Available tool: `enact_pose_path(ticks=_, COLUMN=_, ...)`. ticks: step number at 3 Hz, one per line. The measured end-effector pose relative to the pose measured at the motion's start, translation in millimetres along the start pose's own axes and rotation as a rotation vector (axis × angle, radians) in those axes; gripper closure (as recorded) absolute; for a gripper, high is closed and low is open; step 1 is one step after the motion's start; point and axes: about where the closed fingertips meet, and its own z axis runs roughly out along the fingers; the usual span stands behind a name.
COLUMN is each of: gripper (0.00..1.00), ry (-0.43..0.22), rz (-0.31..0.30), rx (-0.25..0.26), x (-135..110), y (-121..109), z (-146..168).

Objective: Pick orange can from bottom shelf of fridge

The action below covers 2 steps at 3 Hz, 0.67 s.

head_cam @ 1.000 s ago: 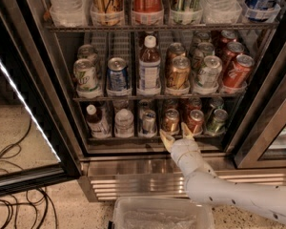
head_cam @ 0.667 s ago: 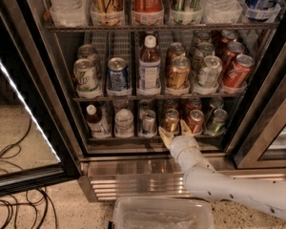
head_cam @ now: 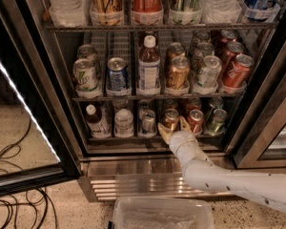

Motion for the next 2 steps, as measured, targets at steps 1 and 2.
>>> enact_pose_path(ticks=1, gripper=0.37, ry=0.016, rz=-0.004, rx=0.014, x=6, y=-5, z=10)
enact_pose_path(ticks=2, gripper=0.34, ry=0.027, rz=-0.012, rx=0.019, x=9, y=-8, z=20)
